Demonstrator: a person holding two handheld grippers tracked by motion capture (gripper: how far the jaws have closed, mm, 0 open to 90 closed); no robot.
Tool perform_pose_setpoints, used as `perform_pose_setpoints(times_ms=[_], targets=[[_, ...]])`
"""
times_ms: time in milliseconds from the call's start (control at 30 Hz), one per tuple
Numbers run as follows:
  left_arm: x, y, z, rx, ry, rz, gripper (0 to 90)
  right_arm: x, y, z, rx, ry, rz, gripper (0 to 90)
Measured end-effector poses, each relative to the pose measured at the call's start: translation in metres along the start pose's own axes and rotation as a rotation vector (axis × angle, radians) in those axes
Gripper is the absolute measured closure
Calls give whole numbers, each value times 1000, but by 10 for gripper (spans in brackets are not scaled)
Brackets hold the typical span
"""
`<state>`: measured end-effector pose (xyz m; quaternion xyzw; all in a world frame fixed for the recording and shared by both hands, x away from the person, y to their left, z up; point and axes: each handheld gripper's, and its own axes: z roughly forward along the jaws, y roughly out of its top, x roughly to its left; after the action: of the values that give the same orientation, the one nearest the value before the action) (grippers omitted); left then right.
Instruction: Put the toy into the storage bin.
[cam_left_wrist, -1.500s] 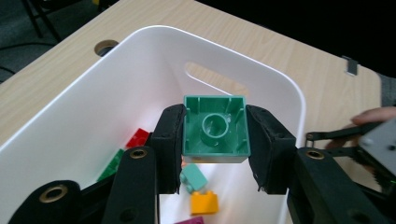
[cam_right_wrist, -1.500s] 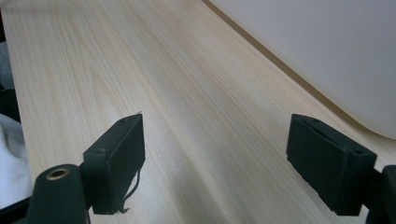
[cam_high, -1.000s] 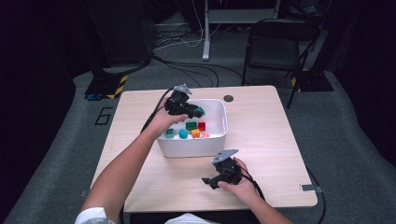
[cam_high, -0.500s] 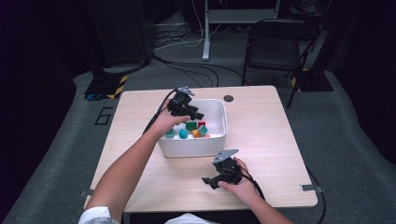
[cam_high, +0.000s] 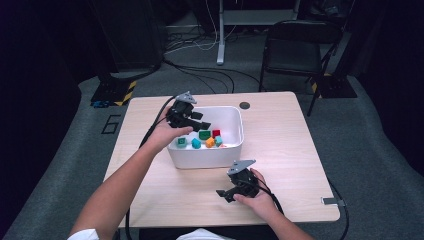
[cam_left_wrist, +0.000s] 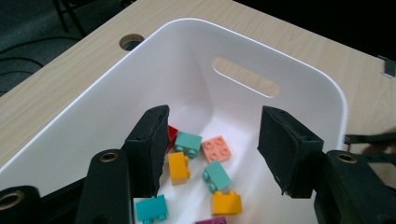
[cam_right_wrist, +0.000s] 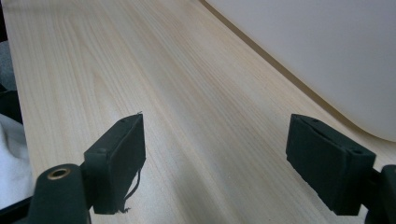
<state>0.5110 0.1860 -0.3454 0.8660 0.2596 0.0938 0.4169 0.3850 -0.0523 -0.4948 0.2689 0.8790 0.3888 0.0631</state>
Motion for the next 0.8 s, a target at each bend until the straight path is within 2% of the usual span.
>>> perform_pose_setpoints(times_ms=[333, 400, 667, 800], targets=[[-18, -29, -36, -24, -6, 25, 404, 0, 0, 2, 5, 2, -2, 191], [-22, -34, -42, -16, -8, 30, 397, 0, 0, 1, 4, 1, 2, 192], [-38, -60, -50, -31, -35, 25, 395, -1, 0, 1, 4, -1, 6, 192], [-44, -70, -53, -31, -30, 20, 395, -1, 0, 1, 5, -1, 7, 192]])
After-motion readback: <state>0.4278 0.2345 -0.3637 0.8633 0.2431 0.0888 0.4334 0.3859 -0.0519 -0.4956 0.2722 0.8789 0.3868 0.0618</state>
